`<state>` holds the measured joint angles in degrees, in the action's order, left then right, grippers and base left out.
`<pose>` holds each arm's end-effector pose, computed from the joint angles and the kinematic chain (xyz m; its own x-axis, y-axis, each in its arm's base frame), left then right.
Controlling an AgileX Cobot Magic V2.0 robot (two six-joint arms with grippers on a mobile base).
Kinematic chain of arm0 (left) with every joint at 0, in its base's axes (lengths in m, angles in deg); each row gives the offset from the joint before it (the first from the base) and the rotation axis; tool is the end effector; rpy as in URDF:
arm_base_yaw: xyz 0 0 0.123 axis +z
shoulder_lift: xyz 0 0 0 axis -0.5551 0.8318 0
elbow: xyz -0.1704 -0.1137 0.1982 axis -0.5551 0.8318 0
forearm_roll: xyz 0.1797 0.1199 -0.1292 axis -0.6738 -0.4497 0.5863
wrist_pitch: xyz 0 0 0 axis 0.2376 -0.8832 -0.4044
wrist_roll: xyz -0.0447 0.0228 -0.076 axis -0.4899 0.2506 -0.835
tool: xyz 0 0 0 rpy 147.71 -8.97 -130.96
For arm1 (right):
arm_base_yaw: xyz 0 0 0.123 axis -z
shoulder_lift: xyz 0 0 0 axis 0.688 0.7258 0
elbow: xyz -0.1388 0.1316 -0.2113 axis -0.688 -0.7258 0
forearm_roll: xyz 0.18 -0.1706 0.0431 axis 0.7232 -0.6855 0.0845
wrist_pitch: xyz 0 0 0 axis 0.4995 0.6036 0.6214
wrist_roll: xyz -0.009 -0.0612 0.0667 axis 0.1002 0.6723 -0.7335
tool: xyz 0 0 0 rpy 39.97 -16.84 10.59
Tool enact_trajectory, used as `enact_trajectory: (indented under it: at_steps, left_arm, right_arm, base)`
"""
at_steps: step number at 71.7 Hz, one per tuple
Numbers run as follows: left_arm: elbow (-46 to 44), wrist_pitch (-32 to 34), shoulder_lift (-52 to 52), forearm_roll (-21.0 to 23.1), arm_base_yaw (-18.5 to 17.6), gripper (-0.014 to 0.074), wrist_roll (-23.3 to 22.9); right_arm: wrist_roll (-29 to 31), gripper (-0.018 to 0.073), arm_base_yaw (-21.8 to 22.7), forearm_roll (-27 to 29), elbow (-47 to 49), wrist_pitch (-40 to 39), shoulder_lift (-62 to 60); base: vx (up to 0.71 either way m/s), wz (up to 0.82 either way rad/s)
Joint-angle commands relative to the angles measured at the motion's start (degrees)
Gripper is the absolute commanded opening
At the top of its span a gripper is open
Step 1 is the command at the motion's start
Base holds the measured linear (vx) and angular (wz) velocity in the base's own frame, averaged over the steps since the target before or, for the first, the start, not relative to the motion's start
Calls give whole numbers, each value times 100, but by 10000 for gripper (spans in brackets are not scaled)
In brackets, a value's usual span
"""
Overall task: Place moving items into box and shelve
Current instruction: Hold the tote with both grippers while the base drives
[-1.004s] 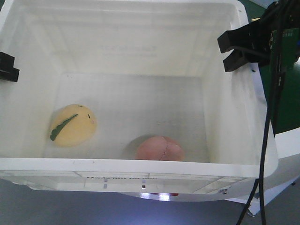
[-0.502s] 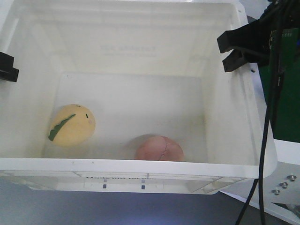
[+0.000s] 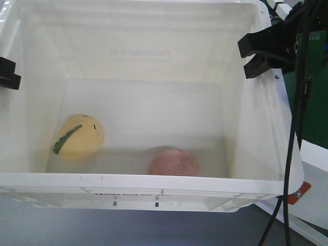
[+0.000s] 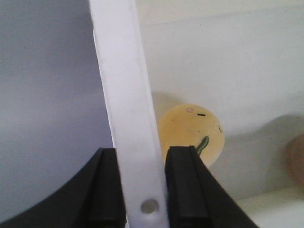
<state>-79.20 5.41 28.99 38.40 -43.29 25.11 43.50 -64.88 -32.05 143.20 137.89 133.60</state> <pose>0.2021 -0.0467 0.4057 -0.8161 0.0641 -0.5743 0.1844 0.9708 -0.1537 0.2395 0.1047 0.4126 -0.8535 -0.1980 -0.4820 -0.3070 0.9385 0.1582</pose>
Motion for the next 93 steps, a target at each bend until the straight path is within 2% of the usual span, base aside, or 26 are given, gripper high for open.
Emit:
enact_trajectory:
  at_steps: [1, 40, 93]
  left_arm:
    - [-250, 626, -181, 288, 3, -17, 76]
    - [-250, 626, -181, 288, 3, -17, 76]
    - [-250, 621, -186, 288, 3, -17, 76]
  right_arm:
    - [135, -12, -5, 231, 268, -459, -212]
    - [135, -12, -5, 231, 268, -453, -212]
    - [135, -12, -5, 225, 268, -437, -230]
  base:
    - [-11, 43]
    - [-9, 51]
    - [1, 72]
